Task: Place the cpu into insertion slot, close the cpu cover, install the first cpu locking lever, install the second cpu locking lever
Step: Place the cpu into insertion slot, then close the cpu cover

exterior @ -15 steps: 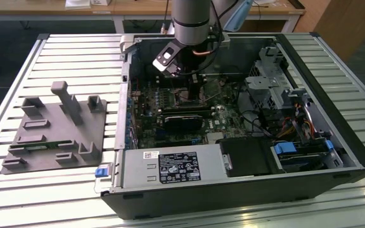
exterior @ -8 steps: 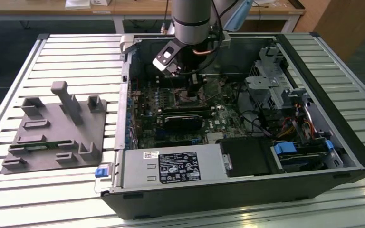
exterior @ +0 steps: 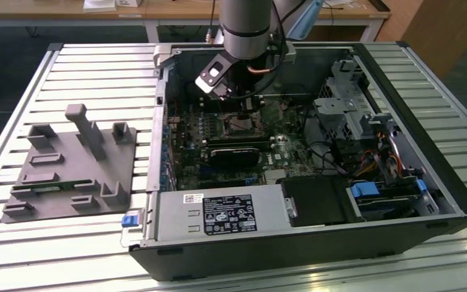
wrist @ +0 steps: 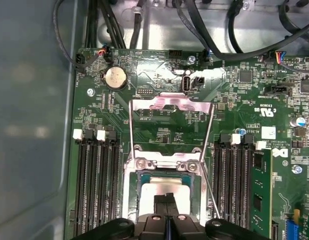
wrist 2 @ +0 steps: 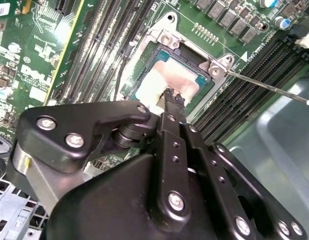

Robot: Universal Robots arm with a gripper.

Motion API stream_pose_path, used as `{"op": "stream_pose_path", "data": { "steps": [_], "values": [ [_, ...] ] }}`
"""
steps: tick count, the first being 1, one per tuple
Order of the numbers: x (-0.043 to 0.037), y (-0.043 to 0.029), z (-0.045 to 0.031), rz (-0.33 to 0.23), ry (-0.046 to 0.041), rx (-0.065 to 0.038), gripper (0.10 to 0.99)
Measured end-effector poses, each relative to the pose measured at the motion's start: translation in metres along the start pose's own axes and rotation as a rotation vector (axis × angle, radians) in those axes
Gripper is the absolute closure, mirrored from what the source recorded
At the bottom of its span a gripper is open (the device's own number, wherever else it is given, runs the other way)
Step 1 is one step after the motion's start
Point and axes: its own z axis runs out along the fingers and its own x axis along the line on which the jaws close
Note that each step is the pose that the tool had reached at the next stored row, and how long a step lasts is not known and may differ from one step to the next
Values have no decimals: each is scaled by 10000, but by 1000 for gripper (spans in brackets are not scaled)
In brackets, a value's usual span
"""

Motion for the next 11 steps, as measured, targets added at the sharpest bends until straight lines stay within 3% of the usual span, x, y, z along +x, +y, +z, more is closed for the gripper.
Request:
{"op": "stream_pose_path", "data": {
  "steps": [3,11],
  "values": [
    [-1,0,-2,4,43,4,973],
    [0,3,-44,3,49,8,973]
  ]
}}
